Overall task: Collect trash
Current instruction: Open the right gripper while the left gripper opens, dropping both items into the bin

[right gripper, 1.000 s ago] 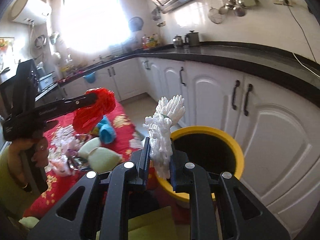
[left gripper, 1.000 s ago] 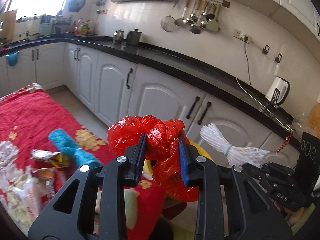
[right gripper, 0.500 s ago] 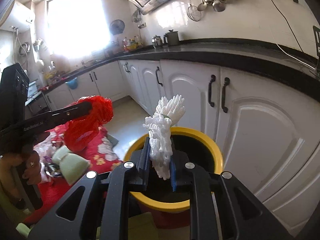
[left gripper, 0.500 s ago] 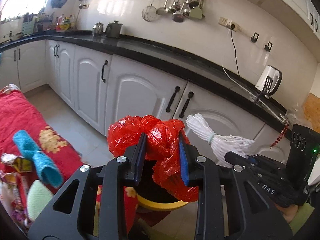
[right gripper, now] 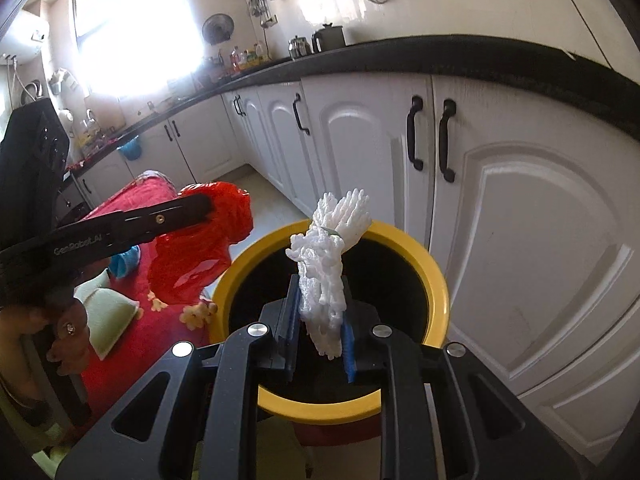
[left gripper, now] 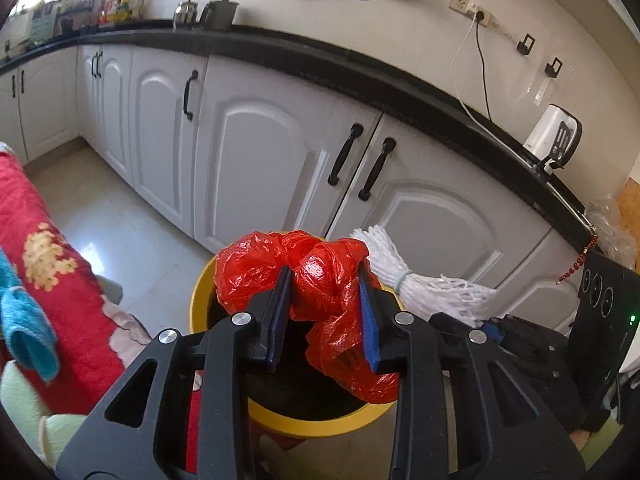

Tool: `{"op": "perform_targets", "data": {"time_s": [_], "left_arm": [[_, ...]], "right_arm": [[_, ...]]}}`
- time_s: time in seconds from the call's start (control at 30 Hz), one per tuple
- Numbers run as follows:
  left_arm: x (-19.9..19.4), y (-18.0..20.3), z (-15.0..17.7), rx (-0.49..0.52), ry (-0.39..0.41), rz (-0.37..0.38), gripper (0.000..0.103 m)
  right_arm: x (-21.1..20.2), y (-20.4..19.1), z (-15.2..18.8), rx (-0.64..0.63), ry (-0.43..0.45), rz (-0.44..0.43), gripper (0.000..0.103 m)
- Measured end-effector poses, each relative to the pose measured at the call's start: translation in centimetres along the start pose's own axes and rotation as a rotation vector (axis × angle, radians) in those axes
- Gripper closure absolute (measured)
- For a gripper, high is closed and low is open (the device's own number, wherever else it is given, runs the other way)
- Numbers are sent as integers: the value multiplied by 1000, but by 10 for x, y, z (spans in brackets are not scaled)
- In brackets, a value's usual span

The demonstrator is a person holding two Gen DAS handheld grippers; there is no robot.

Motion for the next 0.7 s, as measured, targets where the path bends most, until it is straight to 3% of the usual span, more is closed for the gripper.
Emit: {"op": "perform_targets", "data": {"time_s": [0.17,0.23,0.3,0.37,0.43,0.5,0.57,0.7], "left_arm": [[14,-7,8,-14,-27,-16,78],[17,-11,11,-27,-35,-25,75],[16,-14,13,-25,-33,-43,61],[14,-19,13,-32,-28,-68,43],[10,-26,13,-56,-28,-88,36],[4,-33,11,-69,-23,-115,27],[-4,-36,9,-73,-10,-125,14],[-24,-38,1,-64,26,-139,11]], "right_arm": [[11,3,6,5,-13,4,84],[14,6,9,12,-19,11,74],[13,10,10,25,-11,27,57],[11,13,12,34,-5,43,53],[7,15,11,38,5,53,51],[0,15,8,39,28,69,42],[-6,12,4,28,55,76,37],[-15,4,-5,27,91,65,33]]}}
Point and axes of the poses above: each gripper's, at about its wrist camera, not at the fingertips, and x roughly the way its jaws point, y to its right, z to its underside, the point moved 4 cm from there along x, roughly the way its jaws point, and after that the axes turned 15 degrees about y, right-handed, at the moved point
